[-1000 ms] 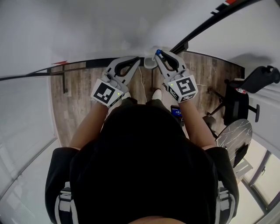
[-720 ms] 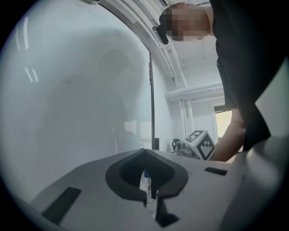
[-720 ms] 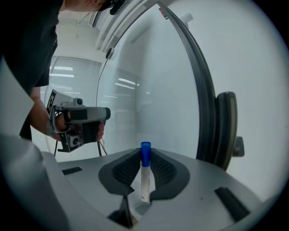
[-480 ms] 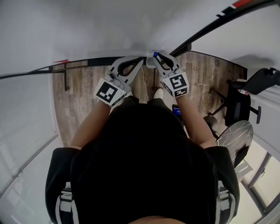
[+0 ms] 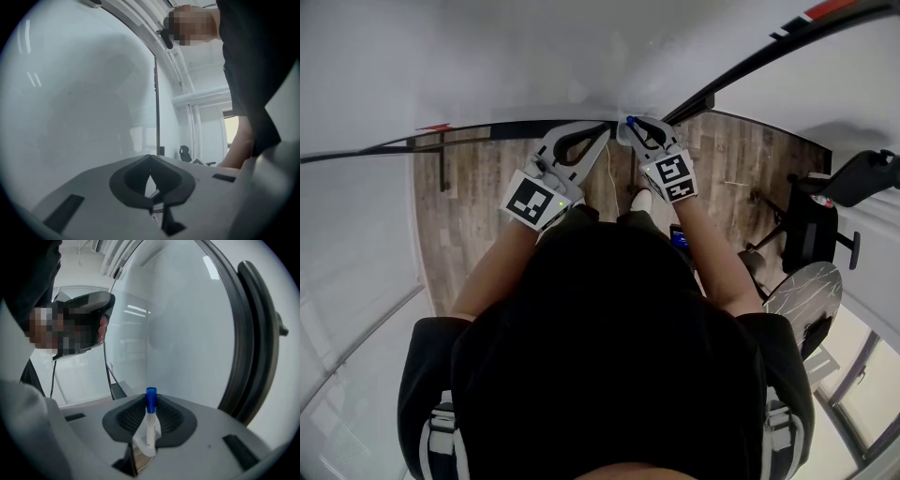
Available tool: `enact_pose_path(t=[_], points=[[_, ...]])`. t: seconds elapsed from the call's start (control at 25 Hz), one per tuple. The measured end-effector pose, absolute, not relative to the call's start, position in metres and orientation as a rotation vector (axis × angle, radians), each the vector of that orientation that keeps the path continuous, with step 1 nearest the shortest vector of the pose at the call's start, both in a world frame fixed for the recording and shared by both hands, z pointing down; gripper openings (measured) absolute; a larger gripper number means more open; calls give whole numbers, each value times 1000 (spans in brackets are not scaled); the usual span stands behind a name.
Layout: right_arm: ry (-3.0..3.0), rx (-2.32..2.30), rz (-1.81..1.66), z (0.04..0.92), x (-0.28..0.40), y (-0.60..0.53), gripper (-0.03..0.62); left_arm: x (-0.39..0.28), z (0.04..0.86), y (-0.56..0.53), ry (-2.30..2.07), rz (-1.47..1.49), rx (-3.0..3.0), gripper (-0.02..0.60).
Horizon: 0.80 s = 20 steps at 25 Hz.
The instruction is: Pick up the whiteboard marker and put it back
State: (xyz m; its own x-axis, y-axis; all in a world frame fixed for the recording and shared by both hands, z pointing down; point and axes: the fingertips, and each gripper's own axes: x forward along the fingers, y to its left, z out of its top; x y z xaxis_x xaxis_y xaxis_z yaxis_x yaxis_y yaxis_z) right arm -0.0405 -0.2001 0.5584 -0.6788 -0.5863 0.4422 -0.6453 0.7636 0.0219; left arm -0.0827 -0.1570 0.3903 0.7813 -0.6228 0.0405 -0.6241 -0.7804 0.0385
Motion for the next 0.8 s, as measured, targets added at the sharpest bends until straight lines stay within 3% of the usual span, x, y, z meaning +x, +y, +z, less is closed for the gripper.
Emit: enact_pose_path(t=[0.8], points=[[-2425,814,242,602,-56,-210,67,-96,394,-151,-1094,37,2890,3]])
